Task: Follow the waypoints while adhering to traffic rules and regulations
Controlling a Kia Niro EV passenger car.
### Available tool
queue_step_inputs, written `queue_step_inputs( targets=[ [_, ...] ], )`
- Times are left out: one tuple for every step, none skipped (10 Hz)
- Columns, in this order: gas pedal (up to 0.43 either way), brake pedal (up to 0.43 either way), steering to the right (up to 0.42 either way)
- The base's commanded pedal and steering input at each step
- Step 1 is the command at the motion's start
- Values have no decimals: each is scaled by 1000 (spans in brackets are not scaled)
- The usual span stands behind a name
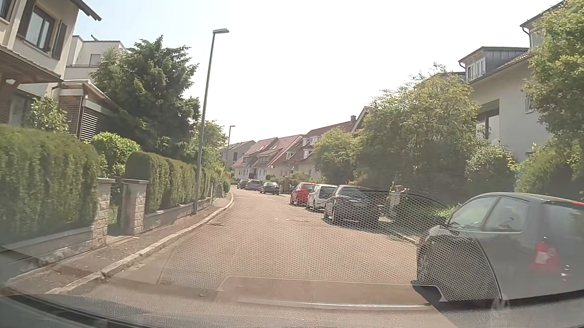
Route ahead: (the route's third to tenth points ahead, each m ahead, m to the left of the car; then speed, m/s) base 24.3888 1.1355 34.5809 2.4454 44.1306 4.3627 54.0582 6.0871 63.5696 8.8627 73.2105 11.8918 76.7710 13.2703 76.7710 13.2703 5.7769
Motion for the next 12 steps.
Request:
queue_step_inputs(
  targets=[
    [67, 0, -14],
    [67, 0, -14],
    [67, 0, -14],
    [67, 0, -15],
    [67, 0, -15],
    [67, 0, -15],
    [67, 0, -17],
    [67, 0, -18],
    [67, 0, -18],
    [67, 0, -18],
    [67, 0, -18],
    [47, 0, -18]
  ],
)
